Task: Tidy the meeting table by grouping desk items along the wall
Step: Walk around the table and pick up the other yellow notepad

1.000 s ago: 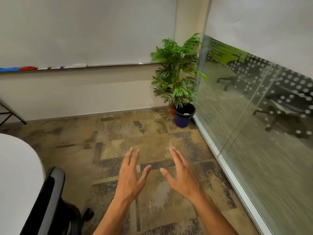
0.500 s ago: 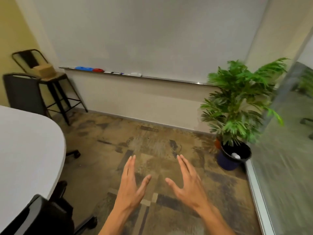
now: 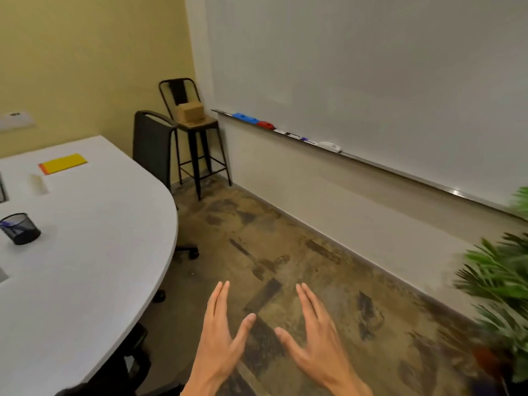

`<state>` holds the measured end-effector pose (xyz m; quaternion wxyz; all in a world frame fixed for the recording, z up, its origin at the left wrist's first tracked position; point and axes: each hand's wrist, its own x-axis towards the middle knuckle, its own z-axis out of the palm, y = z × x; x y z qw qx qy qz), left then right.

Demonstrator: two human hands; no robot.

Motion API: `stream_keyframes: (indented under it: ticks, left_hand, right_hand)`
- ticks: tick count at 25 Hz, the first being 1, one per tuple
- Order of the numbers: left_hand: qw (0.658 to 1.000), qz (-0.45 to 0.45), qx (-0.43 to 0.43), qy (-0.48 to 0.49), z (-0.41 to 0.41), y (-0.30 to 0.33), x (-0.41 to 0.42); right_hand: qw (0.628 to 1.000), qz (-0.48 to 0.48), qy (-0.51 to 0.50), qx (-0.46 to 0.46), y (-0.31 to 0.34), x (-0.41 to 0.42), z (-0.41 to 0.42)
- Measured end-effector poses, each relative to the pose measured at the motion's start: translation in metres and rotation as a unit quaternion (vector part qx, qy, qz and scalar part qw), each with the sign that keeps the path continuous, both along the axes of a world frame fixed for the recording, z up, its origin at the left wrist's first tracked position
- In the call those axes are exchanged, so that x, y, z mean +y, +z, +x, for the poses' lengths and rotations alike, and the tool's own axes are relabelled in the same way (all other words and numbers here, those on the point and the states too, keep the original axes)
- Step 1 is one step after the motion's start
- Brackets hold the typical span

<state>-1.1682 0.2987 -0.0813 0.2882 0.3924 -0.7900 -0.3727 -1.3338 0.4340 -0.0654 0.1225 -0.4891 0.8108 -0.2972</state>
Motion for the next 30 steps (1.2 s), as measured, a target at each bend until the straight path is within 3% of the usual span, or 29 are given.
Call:
stream_keyframes:
  ticks: [8, 16, 21, 25, 30]
  left_hand:
    - [0.994, 0.032, -0.010, 0.107, -0.033, 0.017, -0.165]
    - [0.962, 0.066, -0.029, 0.262, -0.072, -0.002, -0.294]
    - [0.926, 0.066, 0.029, 0.369, -0.113, 0.009, -0.377]
    - [0.908, 0.070, 0.021, 0.413, -0.131, 0.022, -0.440]
    - [0.880, 0.008, 0.035, 0.474, -0.135, 0.000, -0.509]
  right_hand:
    - [0.994, 0.020, 0.109, -0.004, 0.007, -0.206, -0.059]
    - [0.971, 0.056, 0.232, -0.012, -0.003, -0.399, -0.110]
    - [0.944, 0.064, 0.323, 0.001, 0.003, -0.534, -0.152]
    - [0.917, 0.076, 0.392, 0.006, 0.014, -0.620, -0.166]
    - [0.883, 0.063, 0.464, -0.013, 0.027, -0.713, -0.167]
